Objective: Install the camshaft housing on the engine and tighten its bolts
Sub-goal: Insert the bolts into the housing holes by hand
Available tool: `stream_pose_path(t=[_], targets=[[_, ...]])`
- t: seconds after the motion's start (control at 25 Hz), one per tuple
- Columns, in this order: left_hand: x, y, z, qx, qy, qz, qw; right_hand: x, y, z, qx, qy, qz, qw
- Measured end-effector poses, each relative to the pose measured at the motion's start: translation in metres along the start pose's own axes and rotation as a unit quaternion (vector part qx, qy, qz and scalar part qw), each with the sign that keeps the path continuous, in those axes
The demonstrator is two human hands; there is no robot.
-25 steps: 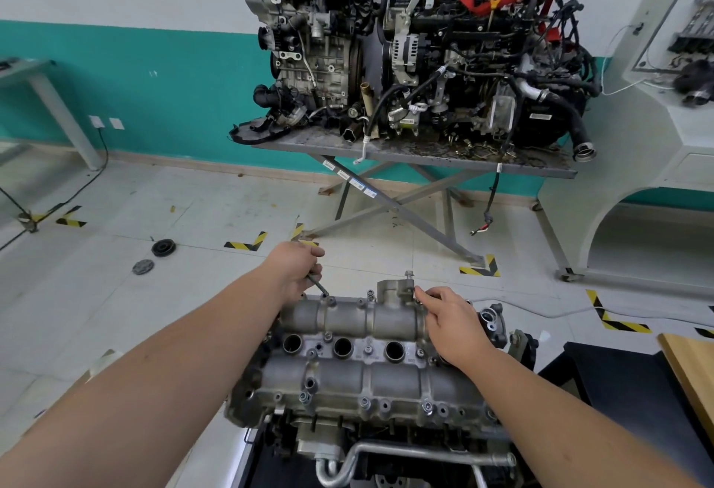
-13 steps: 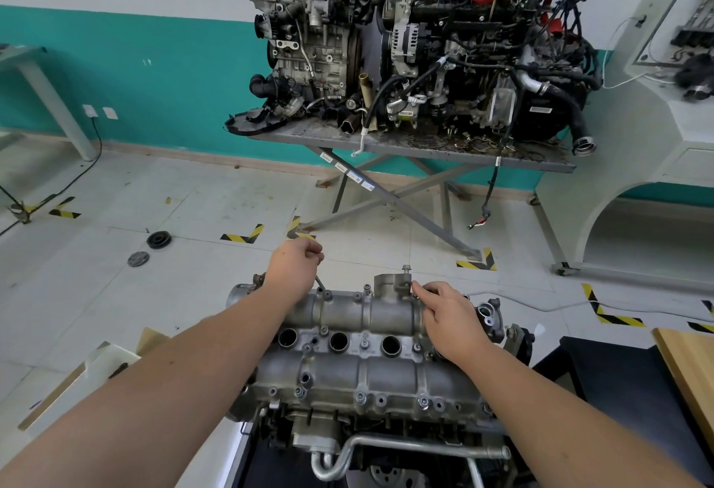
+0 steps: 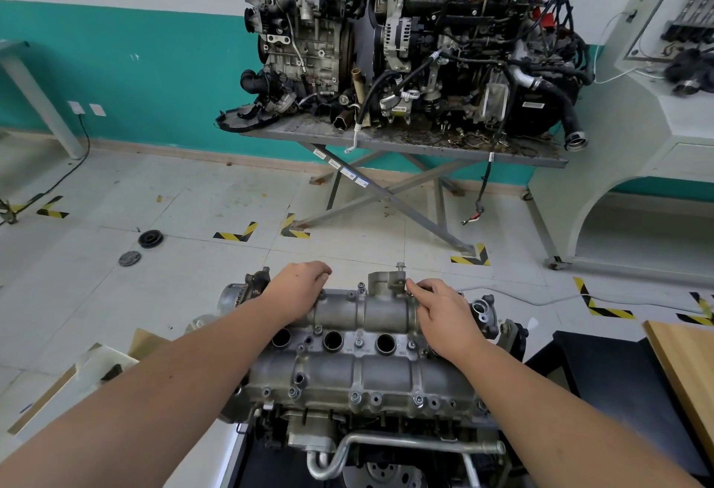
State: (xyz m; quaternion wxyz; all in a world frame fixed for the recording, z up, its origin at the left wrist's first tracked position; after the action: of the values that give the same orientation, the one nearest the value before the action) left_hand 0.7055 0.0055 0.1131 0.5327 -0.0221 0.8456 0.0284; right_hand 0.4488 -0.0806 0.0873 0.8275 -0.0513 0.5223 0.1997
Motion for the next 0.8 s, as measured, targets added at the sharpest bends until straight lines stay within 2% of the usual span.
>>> stream_pose_path(t=[0.08, 0.24, 0.8], targets=[[-0.006, -0.001, 0.005, -0.007, 0.007, 0.029, 1.0, 0.0, 0.0, 0.001, 0.0, 0.001, 0.001, 1.0], [-0.026, -0.009, 0.003, -0.002, -0.045, 0.13, 0.991, 0.0, 0.0, 0.0, -0.001, 0.005, 0.0, 1.0], [-0.032, -0.012, 0.008, -0.036, -0.031, 0.101, 0.994, 0.002, -0.001, -0.001, -0.008, -0.004, 0.0, 1.0]])
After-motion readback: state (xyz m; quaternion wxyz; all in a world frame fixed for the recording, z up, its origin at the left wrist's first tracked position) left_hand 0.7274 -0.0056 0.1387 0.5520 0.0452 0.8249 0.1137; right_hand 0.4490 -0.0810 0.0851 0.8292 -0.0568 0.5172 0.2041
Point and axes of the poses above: each hand's wrist, its own y-axis away from the middle knuckle, its own x-axis out of the palm, z = x × y, the point moved 2 cm from there along -y, towards the middle knuckle, and after that the axes turned 15 degrees about x, right-handed, at the moved point
